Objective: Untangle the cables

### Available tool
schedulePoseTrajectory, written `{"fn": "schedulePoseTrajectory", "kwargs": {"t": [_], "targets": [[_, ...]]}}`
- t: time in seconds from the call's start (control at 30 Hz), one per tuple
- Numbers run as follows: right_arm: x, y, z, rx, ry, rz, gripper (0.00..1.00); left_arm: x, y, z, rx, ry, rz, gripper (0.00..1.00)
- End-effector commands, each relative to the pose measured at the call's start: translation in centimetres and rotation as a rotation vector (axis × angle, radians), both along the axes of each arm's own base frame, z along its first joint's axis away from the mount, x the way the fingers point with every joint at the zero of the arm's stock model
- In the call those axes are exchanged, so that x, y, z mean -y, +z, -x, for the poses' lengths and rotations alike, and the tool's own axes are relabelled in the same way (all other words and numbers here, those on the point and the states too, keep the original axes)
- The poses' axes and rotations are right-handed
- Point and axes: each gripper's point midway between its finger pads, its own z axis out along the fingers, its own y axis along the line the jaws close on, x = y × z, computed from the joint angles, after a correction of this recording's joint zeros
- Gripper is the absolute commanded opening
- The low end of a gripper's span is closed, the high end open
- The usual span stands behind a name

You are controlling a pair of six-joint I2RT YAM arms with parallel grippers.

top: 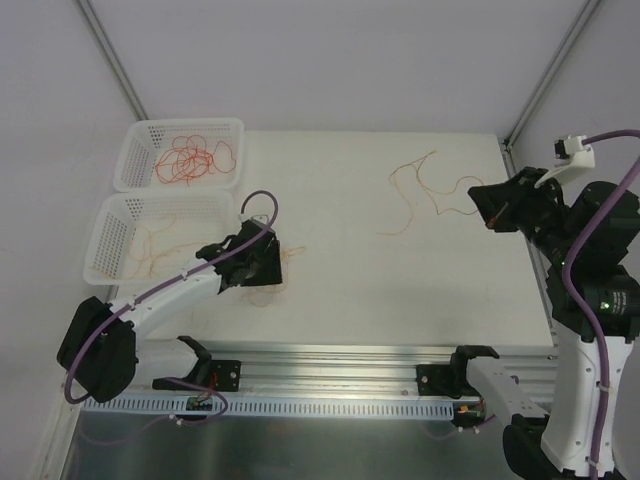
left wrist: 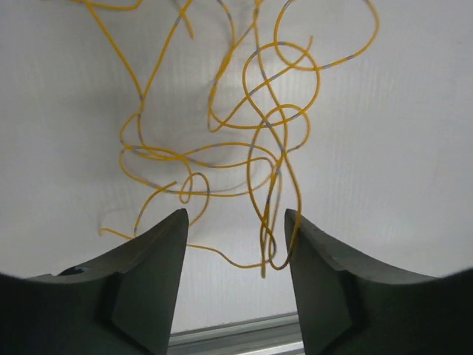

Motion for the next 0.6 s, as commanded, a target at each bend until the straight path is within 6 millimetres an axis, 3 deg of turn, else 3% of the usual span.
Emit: {"fn": "schedulePoseTrajectory", "kwargs": {"t": [0.0,0.03,0.07,0.17,0.47,0.57], "targets": [[-2.3,-2.2,-0.3,-0.054,0.137,-0.043,0.01,3.1,4.6,-0.7,0.096,-0.087,0.106,0.57],[-2.6,-2.6,-0.3,-0.064,0.159,-0.045,0.01,3.4,5.7,-0.7,0.126,-0.11,0.122,0.64],[-2.9,-3.1,-0.3,-0.074,0.18,-0.046,0.01,3.8,6.4,-0.6,0.143,-0.128,0.138,0.8],[-3.9,-4.8,-0.2,-0.111,0.25,-0.032,0.01,5.0,9.4,-0.1,0.211,-0.205,0.191,0.97],[-6.8,-11.0,1.0,-0.272,0.445,0.069,0.01,7.5,17.4,2.2,0.419,-0.514,0.304,0.99],[-8.0,-11.7,1.7,-0.287,0.513,0.079,0.01,8.4,18.7,3.1,0.474,-0.613,0.301,0.99]]}}
